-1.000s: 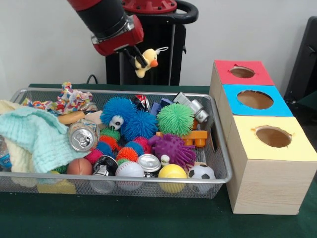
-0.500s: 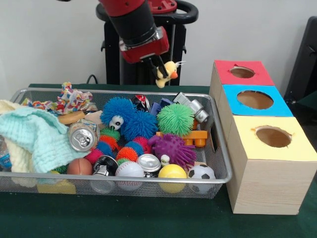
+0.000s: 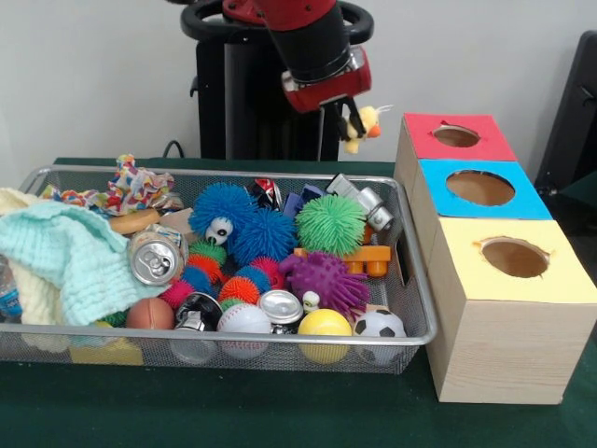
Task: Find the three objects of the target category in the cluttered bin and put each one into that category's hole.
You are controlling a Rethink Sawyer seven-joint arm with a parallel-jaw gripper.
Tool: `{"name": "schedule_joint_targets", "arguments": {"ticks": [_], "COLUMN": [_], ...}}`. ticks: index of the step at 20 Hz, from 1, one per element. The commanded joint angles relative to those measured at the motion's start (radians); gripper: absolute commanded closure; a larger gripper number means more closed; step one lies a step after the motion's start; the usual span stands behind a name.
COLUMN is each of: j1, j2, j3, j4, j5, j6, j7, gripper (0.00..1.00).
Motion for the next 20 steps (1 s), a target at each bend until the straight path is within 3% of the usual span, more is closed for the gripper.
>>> {"name": "schedule_joint_targets", "arguments": {"ticks": [1,12,20], "j1": [0.064,0.080,0.097], "j2": [-0.041,0.020,0.042], "j3": [0.023,0.102,0.169], "j4": [0.119,0.184,0.219], "j5": [0.129,0.168,0.178], "j6": [-0.137,-0.326,-0.428], "j7": [0.355,0.410,0.508], "gripper": [1.00,1.00,1.00]}}
